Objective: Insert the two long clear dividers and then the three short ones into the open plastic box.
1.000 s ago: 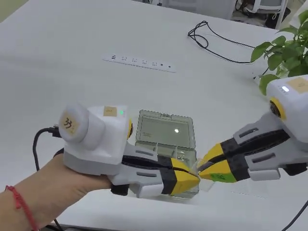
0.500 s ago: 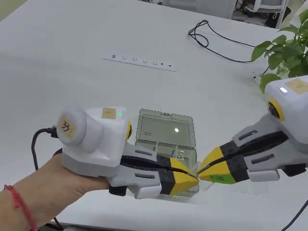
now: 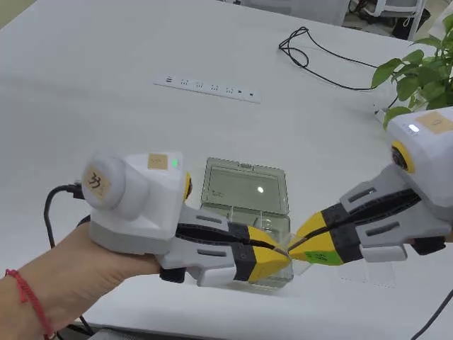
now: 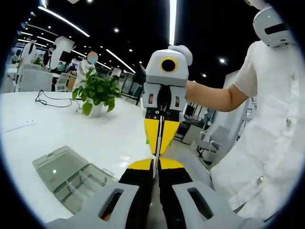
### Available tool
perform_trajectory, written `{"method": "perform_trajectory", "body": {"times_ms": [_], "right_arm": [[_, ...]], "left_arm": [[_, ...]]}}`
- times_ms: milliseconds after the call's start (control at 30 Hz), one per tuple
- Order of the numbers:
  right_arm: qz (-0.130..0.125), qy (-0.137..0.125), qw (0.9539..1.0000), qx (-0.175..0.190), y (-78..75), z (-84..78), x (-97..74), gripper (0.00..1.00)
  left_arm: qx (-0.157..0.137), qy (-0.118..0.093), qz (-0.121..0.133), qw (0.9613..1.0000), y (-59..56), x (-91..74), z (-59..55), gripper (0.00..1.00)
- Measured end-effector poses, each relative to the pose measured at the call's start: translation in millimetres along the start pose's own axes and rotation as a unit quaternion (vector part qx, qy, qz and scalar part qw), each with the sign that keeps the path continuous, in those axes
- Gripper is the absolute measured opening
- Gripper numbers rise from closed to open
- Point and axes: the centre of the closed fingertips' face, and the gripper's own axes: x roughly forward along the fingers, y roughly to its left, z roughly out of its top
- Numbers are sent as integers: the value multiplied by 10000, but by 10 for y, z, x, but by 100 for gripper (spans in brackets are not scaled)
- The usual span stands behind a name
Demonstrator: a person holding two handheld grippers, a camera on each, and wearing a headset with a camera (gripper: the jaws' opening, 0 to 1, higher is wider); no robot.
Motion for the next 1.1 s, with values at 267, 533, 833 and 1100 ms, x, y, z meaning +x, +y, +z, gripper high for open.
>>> {"method": "perform_trajectory", "body": {"times_ms": [267, 533, 833, 1100], "right_arm": [[-105, 26, 9999, -15, -48, -18, -26, 2], [-280, 43, 9996, -10, -112, -8, -77, 2], [-520, 148, 9985, 2, -221, -27, -115, 2], [-788, 308, 9964, -19, -378, -32, -94, 2]], "left_arm": [[26, 5, 92, 10000, 18, -29, -7, 2], [20, -29, 347, 9994, 106, -141, -16, 11], [13, 33, 776, 9970, 282, -334, -96, 26], [-6, 82, 1140, 9934, 434, -487, -180, 45]]}}
